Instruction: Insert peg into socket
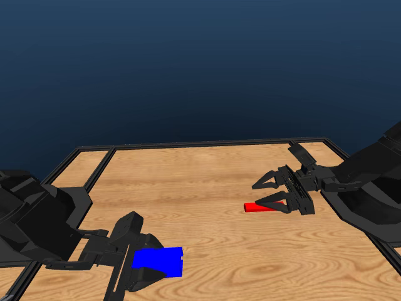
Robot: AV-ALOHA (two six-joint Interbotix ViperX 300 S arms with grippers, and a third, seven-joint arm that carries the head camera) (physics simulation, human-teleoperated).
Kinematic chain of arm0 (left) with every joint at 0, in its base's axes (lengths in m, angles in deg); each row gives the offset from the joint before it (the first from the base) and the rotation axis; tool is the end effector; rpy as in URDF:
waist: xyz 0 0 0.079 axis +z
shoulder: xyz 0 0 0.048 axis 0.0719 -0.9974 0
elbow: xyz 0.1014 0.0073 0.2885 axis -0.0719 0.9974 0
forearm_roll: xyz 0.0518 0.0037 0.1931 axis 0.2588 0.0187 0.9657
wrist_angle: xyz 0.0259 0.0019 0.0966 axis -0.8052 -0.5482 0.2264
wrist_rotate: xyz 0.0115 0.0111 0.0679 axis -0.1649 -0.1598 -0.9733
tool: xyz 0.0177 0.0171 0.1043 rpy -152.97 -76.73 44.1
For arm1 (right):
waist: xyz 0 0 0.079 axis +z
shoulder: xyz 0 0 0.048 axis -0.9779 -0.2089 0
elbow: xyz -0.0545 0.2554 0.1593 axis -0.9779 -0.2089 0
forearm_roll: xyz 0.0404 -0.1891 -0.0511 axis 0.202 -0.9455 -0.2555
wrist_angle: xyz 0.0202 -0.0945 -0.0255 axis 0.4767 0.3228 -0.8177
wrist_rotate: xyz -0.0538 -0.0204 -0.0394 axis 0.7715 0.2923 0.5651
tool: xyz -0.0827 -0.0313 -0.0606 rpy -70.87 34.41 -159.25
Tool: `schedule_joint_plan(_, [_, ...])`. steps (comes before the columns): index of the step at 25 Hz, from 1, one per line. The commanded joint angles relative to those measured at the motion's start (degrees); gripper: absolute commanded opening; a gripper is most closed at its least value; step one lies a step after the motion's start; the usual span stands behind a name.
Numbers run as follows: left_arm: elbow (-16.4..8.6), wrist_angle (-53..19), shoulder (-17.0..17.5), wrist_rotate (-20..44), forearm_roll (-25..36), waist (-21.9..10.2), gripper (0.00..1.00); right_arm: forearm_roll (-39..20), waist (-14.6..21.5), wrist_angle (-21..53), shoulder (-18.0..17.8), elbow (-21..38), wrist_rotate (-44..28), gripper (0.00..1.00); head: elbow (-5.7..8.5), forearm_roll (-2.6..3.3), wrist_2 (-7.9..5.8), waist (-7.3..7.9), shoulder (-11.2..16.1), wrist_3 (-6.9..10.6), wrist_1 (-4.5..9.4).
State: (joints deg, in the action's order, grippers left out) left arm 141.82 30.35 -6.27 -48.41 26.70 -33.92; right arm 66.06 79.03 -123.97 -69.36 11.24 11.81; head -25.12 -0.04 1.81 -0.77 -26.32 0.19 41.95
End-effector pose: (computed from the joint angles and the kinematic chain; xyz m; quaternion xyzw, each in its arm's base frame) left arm 0.3347 -0.1182 0.0134 -0.1268 0.3039 0.0136 0.9441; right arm 0.3062 -0.0135 0.0696 0.1599 0.1954 -0.0803 0.9643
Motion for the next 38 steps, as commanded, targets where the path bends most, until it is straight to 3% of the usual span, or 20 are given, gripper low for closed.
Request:
schedule_joint_plan(1, [0.6,-2.3,-0.4,1.1,-3.5,-1.7,0.0,0.1,1.5,-1.9,-1.3,-0.8,-1.0,1.0,1.07,0.42,-0.74,-1.54,-0.1,0.73,-1.09])
schedule_joint_plan(4, [-0.5,-1.5,4.3,-1.2,-3.9,-0.4,0.0,0.4,2.4,-4.9,-3.9,-3.8,-5.7,1.0,1.11,1.01,-1.59,-3.32,-0.1,1.1,-2.03])
schedule_joint_plan(5, [0.4,-0.7,5.6,-1.4,-3.9,-0.6,0.0,0.7,2.8,-6.6,-5.0,-4.6,-7.0,1.0,1.15,1.2,-1.88,-3.84,-0.1,1.32,-2.33])
schedule_joint_plan(7, [-1.0,-0.9,8.6,-4.0,-3.7,0.2,0.0,0.9,3.4,-9.2,-7.7,-5.6,-8.8,1.0,1.22,1.54,-2.46,-4.9,-0.2,1.34,-2.97])
schedule_joint_plan(11, [-2.1,-2.6,13.3,-5.9,-1.6,2.3,0.0,1.4,3.7,-14.1,-12.5,-7.0,-11.0,1.0,1.3,1.7,-2.41,-5.91,-0.4,0.37,-3.45])
schedule_joint_plan(12, [-1.7,-3.1,12.2,-7.7,-2.9,1.4,0.0,1.3,4.0,-15.2,-13.3,-7.2,-11.2,1.0,1.31,1.71,-2.42,-5.95,-0.4,0.34,-3.47])
schedule_joint_plan(13, [-1.7,-3.7,13.3,-7.9,-2.8,1.9,0.0,1.8,4.3,-17.6,-15.1,-7.2,-11.6,1.0,1.29,1.76,-2.46,-6.33,-0.5,-0.41,-3.55])
schedule_joint_plan(14, [-1.0,-4.9,12.8,-7.8,-2.4,1.6,0.0,2.4,4.4,-20.5,-15.7,-7.1,-11.3,0.38,1.26,1.77,-2.46,-6.41,-0.6,-0.91,-3.42])
schedule_joint_plan(15, [-1.4,-5.5,13.7,-7.6,-2.9,2.5,0.0,3.1,4.5,-21.5,-16.7,-7.2,-11.2,0.0,1.21,1.77,-2.46,-6.5,-0.7,-1.32,-3.39])
schedule_joint_plan(18, [-0.5,-3.9,15.3,-6.2,-3.1,2.9,0.0,5.0,5.0,-23.3,-16.8,-8.6,-9.1,0.0,1.24,1.82,-2.68,-6.6,-1.0,-1.92,-3.3])
schedule_joint_plan(23, [0.3,-6.8,16.5,-5.2,-1.7,5.4,0.0,8.6,5.9,-21.4,-11.0,-7.7,-1.6,0.0,1.16,1.86,-3.04,-6.46,-1.4,-2.19,-3.21])
schedule_joint_plan(24, [-0.4,-8.7,17.2,-5.5,-0.5,7.2,0.0,9.2,7.1,-20.0,-6.4,-6.3,2.9,0.0,1.11,1.83,-3.18,-6.19,-1.5,-2.42,-3.22])
schedule_joint_plan(25, [0.1,-8.8,17.2,-6.6,-0.4,7.5,0.0,9.3,7.5,-18.0,-3.8,-5.0,4.8,0.0,1.06,1.79,-3.2,-6.02,-1.6,-2.53,-3.13])
schedule_joint_plan(27, [-1.7,-9.5,19.3,-8.4,0.7,9.3,0.0,8.4,8.9,-12.7,0.8,-3.0,6.7,0.0,0.95,1.7,-3.21,-5.64,-1.8,-2.68,-3.07])
schedule_joint_plan(32, [-1.5,-14.8,19.9,-8.7,4.3,11.7,0.0,6.6,9.6,-0.8,7.8,2.6,10.4,0.0,0.86,1.53,-3.16,-4.93,-1.8,-2.57,-3.14])
schedule_joint_plan(33, [-2.9,-14.5,21.1,-8.6,4.3,12.0,0.0,6.7,9.6,-0.8,7.6,2.6,10.5,0.0,0.86,1.52,-3.16,-4.92,-1.8,-2.56,-3.14])
schedule_joint_plan(34, [-3.4,-16.5,21.8,-9.1,6.1,13.4,0.0,5.3,10.5,5.9,7.5,8.3,10.7,0.0,0.82,1.21,-2.86,-3.73,-1.7,-2.23,-2.88])
schedule_joint_plan(35, [-2.7,-18.2,21.6,-10.7,6.0,13.7,0.0,5.2,10.6,7.3,7.1,9.7,11.2,0.0,0.86,1.09,-2.77,-3.3,-1.6,-2.17,-2.84])
schedule_joint_plan(36, [-4.5,-19.6,23.1,-10.7,6.9,15.0,0.0,4.9,10.6,9.7,6.7,11.5,11.5,0.0,0.92,0.99,-2.71,-2.89,-1.5,-1.97,-3.01])
schedule_joint_plan(38, [-4.7,-20.2,24.5,-12.2,8.7,16.1,0.0,4.4,10.5,12.2,6.2,13.3,11.8,0.0,0.95,0.81,-2.6,-2.17,-1.4,-1.66,-3.01])
